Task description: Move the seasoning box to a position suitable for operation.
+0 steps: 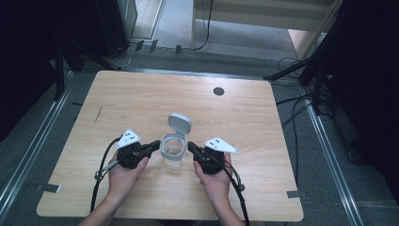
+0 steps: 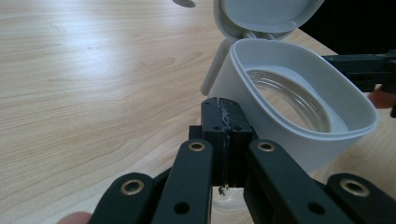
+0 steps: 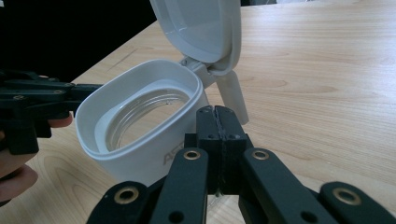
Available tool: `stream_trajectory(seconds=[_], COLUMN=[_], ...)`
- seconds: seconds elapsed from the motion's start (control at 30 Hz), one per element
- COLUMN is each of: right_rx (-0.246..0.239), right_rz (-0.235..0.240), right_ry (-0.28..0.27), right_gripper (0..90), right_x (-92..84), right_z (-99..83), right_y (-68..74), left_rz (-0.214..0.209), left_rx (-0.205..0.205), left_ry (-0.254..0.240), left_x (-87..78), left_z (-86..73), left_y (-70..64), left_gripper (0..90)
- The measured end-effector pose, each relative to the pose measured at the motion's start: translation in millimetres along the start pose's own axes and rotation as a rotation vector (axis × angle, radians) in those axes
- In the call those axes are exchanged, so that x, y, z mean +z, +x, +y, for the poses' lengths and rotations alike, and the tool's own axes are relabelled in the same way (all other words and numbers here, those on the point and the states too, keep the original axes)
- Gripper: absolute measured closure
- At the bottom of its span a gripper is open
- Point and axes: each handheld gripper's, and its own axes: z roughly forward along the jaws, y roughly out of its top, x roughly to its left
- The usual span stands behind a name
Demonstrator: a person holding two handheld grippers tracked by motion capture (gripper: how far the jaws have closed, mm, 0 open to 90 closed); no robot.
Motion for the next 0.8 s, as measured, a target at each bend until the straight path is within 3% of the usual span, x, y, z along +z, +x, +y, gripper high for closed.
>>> stream_trajectory(seconds=[0.13,0.6,0.67,0.73,0.77,0.8], right_rx=[0.001,0.011,0.007,0.007,0.006,0.009], right_rz=[-0.002,-0.012,-0.003,-0.005,-0.008,-0.013], right_ry=[0.005,0.008,0.003,-0.001,0.000,0.000], right_gripper=[90.0,90.0,90.0,90.0,90.0,90.0], right_x=[3.5,6.5,7.2,7.6,7.9,8.0], right_z=[3.0,8.2,10.1,11.0,12.2,14.0], right_y=[2.6,-8.0,-10.7,-12.0,-13.8,-15.9], left_rz=[0.001,-0.024,-0.003,0.013,0.036,0.066], left_rx=[0.008,0.014,0.009,0.010,0.014,0.013], left_ry=[0.000,-0.004,-0.017,-0.031,-0.057,-0.062], left_x=[0.1,-5.0,-7.2,-9.2,-12.7,-16.1], left_z=[-0.3,-2.6,-4.9,-6.6,-9.1,-11.2], left_y=[-2.5,-17.4,-13.6,-10.2,-4.8,0.7], left_gripper=[90.0,88.9,81.5,67.7,67.7,58.0])
